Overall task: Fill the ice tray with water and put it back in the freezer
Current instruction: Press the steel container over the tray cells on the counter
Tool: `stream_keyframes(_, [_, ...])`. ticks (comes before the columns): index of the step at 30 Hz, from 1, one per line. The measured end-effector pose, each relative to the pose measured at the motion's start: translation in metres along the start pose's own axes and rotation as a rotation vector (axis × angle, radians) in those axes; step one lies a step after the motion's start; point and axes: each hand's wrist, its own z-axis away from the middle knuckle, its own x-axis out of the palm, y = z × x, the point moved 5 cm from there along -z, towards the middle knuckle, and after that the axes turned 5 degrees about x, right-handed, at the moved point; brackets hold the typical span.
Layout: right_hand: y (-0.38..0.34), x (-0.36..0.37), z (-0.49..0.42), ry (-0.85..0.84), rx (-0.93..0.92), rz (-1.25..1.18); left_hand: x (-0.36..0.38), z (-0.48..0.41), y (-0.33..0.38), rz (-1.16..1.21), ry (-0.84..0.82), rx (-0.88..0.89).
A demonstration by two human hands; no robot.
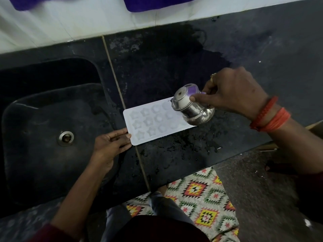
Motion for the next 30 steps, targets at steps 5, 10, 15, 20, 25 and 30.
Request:
stream_keyframes(5, [-0.0015,0.0001,0.0007,-0.004,-0.01,0.019,-0.0003,0.0014,-0.0003,-0.002,-0.001,0.001])
stream_keyframes(10, [-0.0006,-0.0032,0.0021,-0.004,-0.004,0.012,-0.0006,0.002,-0.0003,-0.003,0.001,-0.001])
stream_keyframes(15, [0.0014,-0.0046,0.0029,0.006,-0.004,0.008,0.0002,0.0028,0.0001,-0.002,0.001,0.004])
stream_keyframes(20, [0.0034,-0.0047,0.0018,0.023,-0.013,0.016,0.0007,0.003,0.0011,-0.008,-0.002,-0.001])
stream_keyframes(25, [0.0054,-0.0044,0.0002,0.036,-0.014,0.001,-0.0008,0.0032,0.004,-0.019,-0.012,-0.011])
stream_keyframes(30, [0.0077,-0.0071,0.0035,0.066,-0.022,-0.05,-0.002,0.0032,0.0044,-0.035,-0.006,-0.014])
